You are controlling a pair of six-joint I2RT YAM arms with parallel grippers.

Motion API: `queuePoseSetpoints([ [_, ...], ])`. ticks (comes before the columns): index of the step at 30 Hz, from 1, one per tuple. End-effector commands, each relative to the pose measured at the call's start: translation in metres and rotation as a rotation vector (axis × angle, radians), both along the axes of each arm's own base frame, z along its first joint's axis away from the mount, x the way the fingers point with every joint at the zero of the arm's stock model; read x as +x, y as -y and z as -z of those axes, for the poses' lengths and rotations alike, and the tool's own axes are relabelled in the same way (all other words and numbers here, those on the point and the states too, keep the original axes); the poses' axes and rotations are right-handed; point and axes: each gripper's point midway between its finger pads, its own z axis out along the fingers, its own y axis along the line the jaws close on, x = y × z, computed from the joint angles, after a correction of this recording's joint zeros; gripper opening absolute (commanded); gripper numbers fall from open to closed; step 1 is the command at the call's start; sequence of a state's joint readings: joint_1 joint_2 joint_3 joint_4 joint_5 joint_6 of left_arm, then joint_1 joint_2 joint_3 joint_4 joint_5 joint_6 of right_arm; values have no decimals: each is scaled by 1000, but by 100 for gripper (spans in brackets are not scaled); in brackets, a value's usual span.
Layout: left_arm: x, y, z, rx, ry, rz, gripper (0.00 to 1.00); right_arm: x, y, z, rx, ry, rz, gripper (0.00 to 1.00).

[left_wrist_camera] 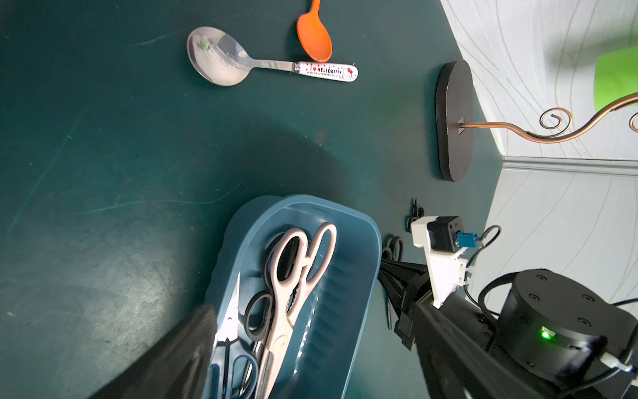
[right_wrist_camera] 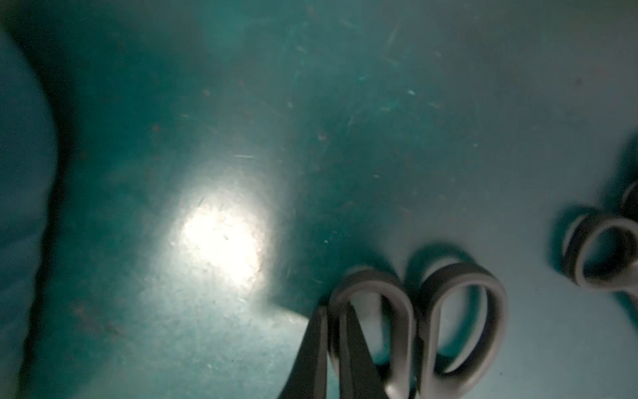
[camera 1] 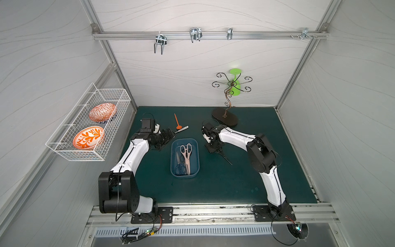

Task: Put the scissors into the storage box
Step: Pick up the scissors from the center of the board.

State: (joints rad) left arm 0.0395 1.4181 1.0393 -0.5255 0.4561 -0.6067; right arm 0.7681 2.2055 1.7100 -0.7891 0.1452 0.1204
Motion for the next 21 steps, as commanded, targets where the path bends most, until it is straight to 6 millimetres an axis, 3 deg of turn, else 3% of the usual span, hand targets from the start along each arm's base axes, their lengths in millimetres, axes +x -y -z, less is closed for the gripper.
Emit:
queuePoseSetpoints([
  [1,9,-3,-13,1,45,-9,94,-9,23,30,-114,-59,25,1],
  [5,8,-4,-12,0,45,-12,94,-9,19,24,-102,-68,30,0],
  [10,8,-8,-10,-5,46,-27,94,-5,10,-1,-54,-51,32,0],
  [13,8,-12,-6,8,46,-36,94,-1,4,-27,-16,-26,38,0],
  [21,6,-36,10,78,53,-86,94,2,-19,-120,162,11,94,0],
])
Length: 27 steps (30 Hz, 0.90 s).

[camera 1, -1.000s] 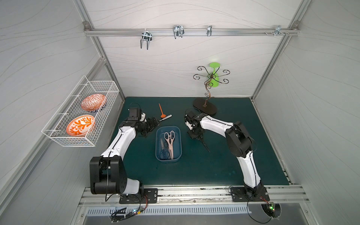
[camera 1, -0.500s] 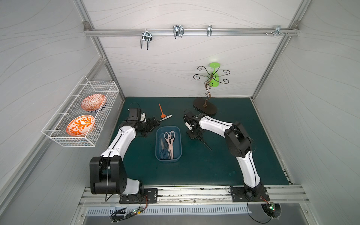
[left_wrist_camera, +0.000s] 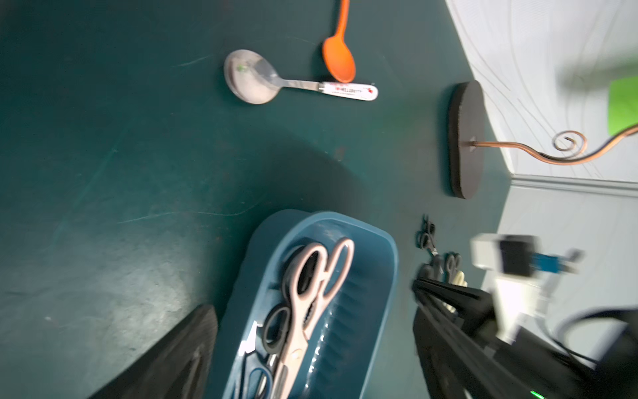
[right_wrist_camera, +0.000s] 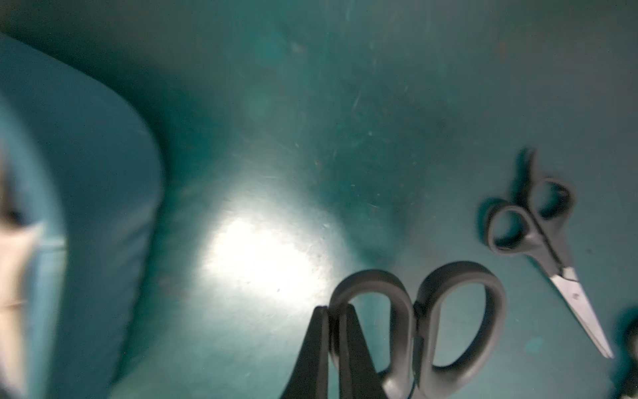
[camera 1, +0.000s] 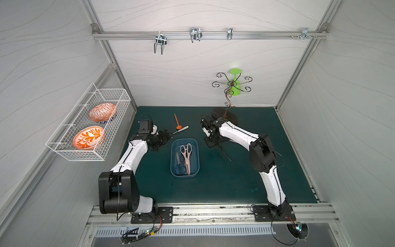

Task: Put the scissors into the storage box
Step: Pick up the scissors from the center of the board, then place the scissors in the storage box.

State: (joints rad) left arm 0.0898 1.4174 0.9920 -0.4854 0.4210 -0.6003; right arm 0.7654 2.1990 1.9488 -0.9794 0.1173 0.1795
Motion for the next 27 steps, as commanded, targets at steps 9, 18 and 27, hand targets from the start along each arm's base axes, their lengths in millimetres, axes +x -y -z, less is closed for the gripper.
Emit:
queuePoseSetpoints([
  [9,7,-16,7,32,54,-46,94,-26,-63,-113,352,27,76,0],
  [18,7,-21,-1,15,70,-75,94,-47,-134,-120,583,37,133,0],
  [27,8,-38,-4,-12,81,-133,94,-51,-162,-84,619,-6,221,0],
])
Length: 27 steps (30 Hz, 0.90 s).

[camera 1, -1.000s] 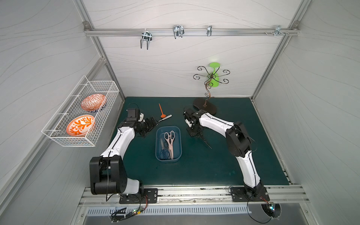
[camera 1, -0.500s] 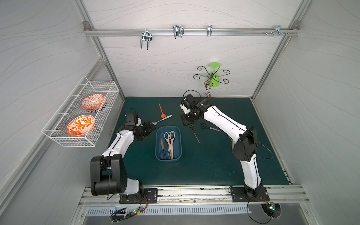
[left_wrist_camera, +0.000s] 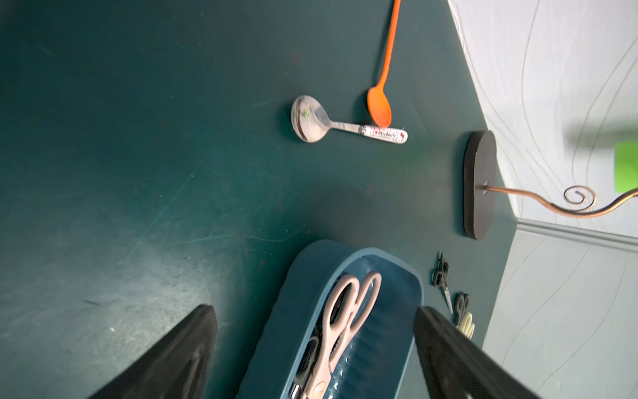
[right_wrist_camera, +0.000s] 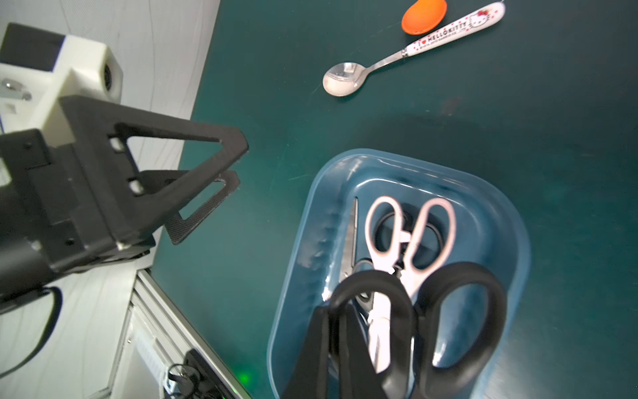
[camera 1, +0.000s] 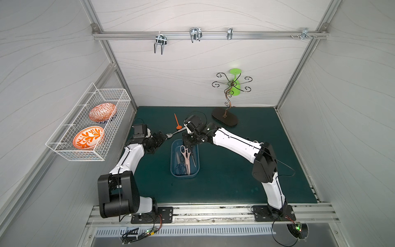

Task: Put the scissors into the storage box
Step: Place the scissors in the storage box.

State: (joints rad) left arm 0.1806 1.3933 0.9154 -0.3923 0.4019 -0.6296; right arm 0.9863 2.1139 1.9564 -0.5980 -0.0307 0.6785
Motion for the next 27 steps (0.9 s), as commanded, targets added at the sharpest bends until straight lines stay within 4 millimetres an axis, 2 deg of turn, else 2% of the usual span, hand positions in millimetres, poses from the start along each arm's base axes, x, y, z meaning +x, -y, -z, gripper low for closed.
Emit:
queuePoseSetpoints([
  [1,8,-2,-14,-14,57,-7,94,7,-11,9,56,-21,64,0],
  [15,7,-1,-15,-23,64,-6,94,6,-15,78,13,-117,88,0],
  [19,7,-2,-14,-19,64,-10,94,6,-11,97,-19,-160,105,0],
  [21,8,-1,-14,-18,65,-8,94,6,-9,100,-34,-157,111,1],
  [23,8,-2,-12,-21,61,-9,94,6,-7,100,-40,-153,112,9],
  [27,8,-2,-11,-21,58,-8,94,7,-11,82,-16,-117,83,22],
])
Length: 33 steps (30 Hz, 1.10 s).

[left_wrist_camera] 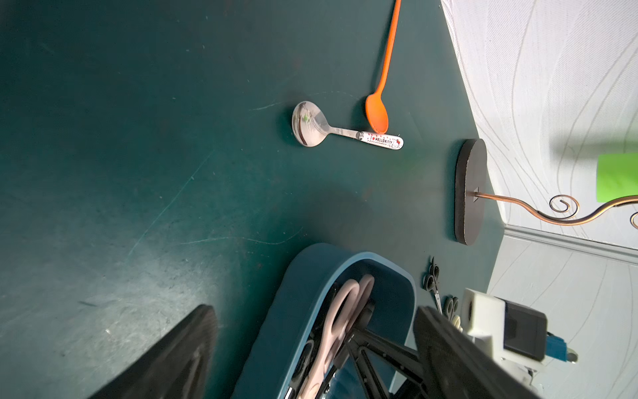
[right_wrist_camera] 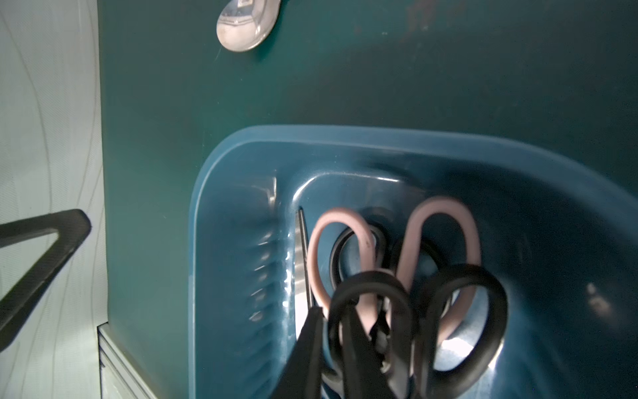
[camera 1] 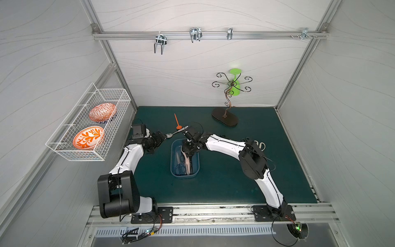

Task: Put the scissors into the storage box
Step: Place the scissors in the storage box.

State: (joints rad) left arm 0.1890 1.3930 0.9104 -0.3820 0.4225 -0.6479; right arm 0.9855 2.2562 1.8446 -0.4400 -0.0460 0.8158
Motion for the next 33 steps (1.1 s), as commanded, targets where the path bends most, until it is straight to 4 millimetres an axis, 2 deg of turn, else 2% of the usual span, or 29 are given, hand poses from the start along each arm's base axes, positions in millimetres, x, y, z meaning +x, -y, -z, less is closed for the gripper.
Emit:
queuePoseSetpoints([
  [1,8,-2,-9,8,53,1,94,4,-2,-24,32,41,-21,24],
  [5,9,-3,-6,14,48,3,94,5,-3,-56,59,103,-65,25],
  [8,10,-3,-5,17,48,8,94,6,4,-80,67,165,-90,26],
  [12,9,-3,-3,23,45,13,94,14,24,-110,71,235,-106,26],
  [15,9,-3,-2,21,44,16,94,28,46,-120,64,252,-101,26],
  [17,9,-2,-1,18,44,21,94,43,68,-123,37,268,-82,26],
  [24,10,3,0,5,50,38,94,94,147,-117,-57,278,-5,25],
  [29,11,9,2,-6,47,58,94,118,194,-86,-165,228,-1,25],
  [33,11,15,1,-15,46,74,93,128,217,-58,-299,181,-32,25],
])
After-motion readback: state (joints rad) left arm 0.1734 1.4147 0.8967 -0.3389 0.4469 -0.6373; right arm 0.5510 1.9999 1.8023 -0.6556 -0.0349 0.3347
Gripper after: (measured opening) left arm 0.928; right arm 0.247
